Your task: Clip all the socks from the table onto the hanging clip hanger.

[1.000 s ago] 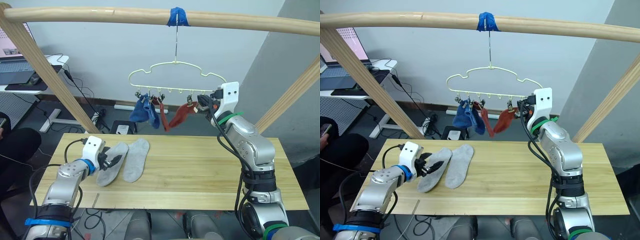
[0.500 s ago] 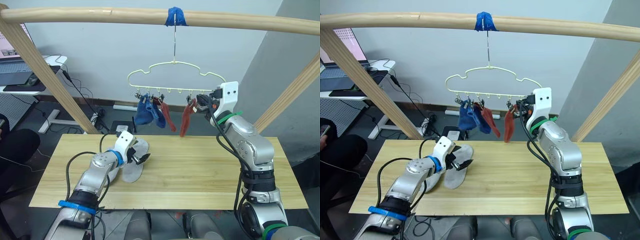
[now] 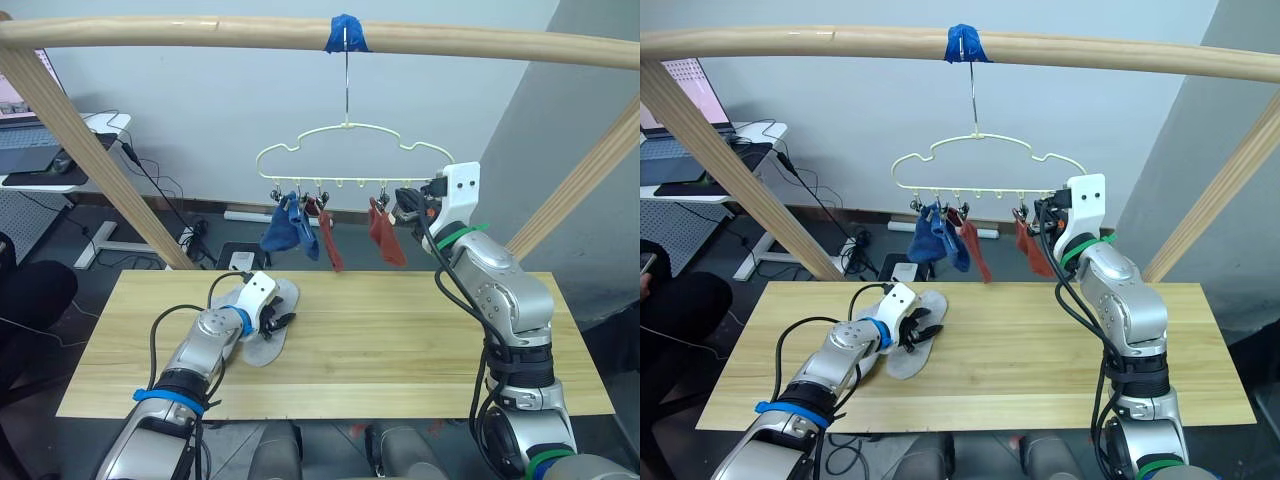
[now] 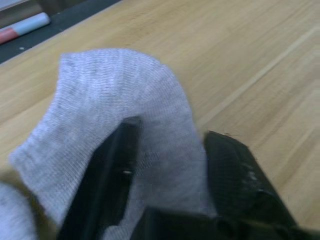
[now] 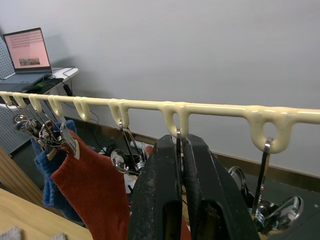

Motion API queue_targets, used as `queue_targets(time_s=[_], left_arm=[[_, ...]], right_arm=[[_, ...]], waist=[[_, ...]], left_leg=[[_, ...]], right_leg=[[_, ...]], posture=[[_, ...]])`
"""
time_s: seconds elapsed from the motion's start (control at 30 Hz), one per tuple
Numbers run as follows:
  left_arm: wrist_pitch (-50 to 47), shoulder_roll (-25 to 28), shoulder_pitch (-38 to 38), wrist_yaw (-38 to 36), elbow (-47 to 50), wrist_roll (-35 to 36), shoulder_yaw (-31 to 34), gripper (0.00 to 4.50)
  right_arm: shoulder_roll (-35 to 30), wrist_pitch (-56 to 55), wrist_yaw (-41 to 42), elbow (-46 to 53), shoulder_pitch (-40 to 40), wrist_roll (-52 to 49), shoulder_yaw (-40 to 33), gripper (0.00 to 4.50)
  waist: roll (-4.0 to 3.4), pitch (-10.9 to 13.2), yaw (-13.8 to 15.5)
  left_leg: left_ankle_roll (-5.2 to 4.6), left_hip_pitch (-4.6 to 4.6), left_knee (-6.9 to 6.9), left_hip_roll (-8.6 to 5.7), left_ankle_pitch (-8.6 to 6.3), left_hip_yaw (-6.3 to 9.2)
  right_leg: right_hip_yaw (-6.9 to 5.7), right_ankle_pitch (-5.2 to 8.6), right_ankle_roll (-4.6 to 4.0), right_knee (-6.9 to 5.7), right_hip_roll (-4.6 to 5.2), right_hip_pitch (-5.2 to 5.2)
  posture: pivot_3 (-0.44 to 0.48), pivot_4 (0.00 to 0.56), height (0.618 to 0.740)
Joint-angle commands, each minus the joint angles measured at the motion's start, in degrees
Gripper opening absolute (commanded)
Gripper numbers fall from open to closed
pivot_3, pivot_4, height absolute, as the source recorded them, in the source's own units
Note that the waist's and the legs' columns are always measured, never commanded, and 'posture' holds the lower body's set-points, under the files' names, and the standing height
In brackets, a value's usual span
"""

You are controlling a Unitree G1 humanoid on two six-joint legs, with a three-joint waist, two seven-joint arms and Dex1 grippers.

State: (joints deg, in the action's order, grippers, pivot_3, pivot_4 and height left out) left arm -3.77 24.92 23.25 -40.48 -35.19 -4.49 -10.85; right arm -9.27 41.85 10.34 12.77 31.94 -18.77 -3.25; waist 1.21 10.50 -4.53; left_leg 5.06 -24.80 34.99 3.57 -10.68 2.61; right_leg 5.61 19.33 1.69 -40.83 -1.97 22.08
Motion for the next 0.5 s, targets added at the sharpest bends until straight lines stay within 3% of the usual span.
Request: queue_targets(time_s=[0.03,0.2,0.33,0.5], left_arm=[[-0.7,0.6,-1.5,-1.9,3.1,1.1,0.5,1.14],[-2.1,0.1,-4.0,-4.8,10.0,4.9,2.2,0.06],[0.0,-0.1,-6.4,-9.3,20.7,9.7,2.7,0.06],[4.2,-4.0,-6.4,-9.7,33.7,17.0,5.0,0.06]], right_arm=[[-0.3,0.2,-0.1,1.7,-0.4,-0.3,-0.7,0.0],[-0.6,0.1,0.3,1.0,0.0,-0.6,-0.6,0.0],[0.2,2.2,-0.1,0.9,0.9,-2.5,-2.2,0.0],[4.3,14.7,-5.0,2.0,3.7,-12.1,-11.3,0.0]], waist=[[0.0,0.0,-0.1],[0.0,0.0,-0.1],[0.0,0.0,-0.1],[0.0,0.0,0.0]], left_leg=[[0.0,0.0,0.0,0.0,0.0,0.0],[0.0,0.0,-0.01,0.0,0.0,0.02],[0.0,-0.01,0.0,0.01,0.0,0.03],[0.01,0.0,0.01,0.01,0.01,0.06]], right_leg=[[0.0,0.0,0.0,0.0,0.0,0.0],[-0.01,0.0,0.0,0.0,0.0,0.0],[-0.02,0.0,0.0,0.0,0.0,0.0],[-0.04,0.0,-0.01,-0.02,0.01,-0.04]], posture=[[-0.079,0.152,0.74],[-0.072,0.152,0.74],[-0.066,0.158,0.74],[-0.06,0.163,0.74]])
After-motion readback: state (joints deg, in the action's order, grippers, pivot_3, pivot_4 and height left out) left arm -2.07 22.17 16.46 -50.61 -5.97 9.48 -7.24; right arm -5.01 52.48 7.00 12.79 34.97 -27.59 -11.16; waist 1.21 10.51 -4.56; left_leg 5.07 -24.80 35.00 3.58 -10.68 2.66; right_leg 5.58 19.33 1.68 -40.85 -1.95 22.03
